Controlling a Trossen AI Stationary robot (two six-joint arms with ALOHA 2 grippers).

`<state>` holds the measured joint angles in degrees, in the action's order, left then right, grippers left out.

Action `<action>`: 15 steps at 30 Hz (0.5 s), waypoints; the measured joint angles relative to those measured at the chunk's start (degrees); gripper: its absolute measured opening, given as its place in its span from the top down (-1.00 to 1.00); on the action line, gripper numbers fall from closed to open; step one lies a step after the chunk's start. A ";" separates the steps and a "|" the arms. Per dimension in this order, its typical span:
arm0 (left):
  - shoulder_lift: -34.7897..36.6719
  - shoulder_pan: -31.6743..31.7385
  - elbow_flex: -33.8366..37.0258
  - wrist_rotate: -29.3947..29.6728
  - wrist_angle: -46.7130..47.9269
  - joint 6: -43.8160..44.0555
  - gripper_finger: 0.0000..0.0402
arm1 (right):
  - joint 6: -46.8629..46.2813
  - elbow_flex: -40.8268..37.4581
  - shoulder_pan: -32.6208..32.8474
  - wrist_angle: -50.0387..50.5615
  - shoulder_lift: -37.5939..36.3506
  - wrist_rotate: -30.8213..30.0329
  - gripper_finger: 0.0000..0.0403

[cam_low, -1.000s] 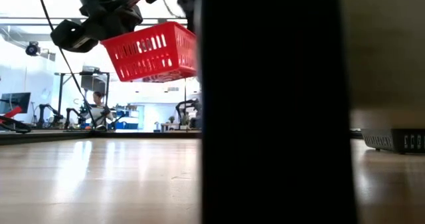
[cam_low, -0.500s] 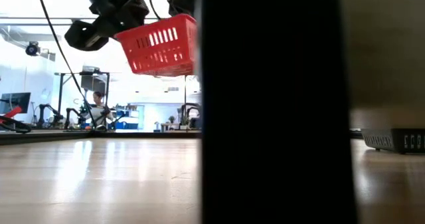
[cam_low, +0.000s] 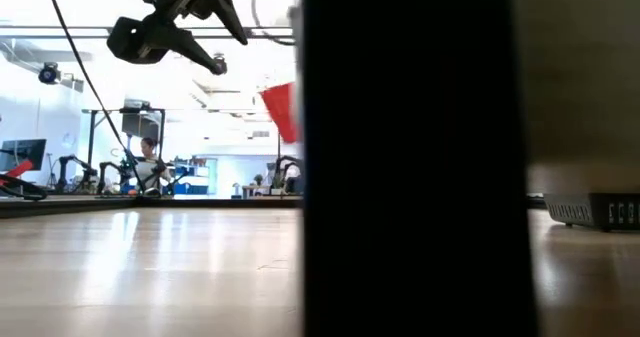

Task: Stack baskets on shelf by color
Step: Stack the red bin on top of the red bins on the shelf

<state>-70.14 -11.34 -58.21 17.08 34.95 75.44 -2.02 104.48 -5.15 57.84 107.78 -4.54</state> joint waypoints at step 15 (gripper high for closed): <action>-0.30 -0.04 0.50 0.15 -0.04 -2.61 0.00 | -3.61 -35.19 -4.84 0.08 -34.76 3.18 0.96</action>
<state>-70.44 -11.38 -57.71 17.23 34.91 72.82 -5.63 69.29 -9.98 57.92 73.03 -1.35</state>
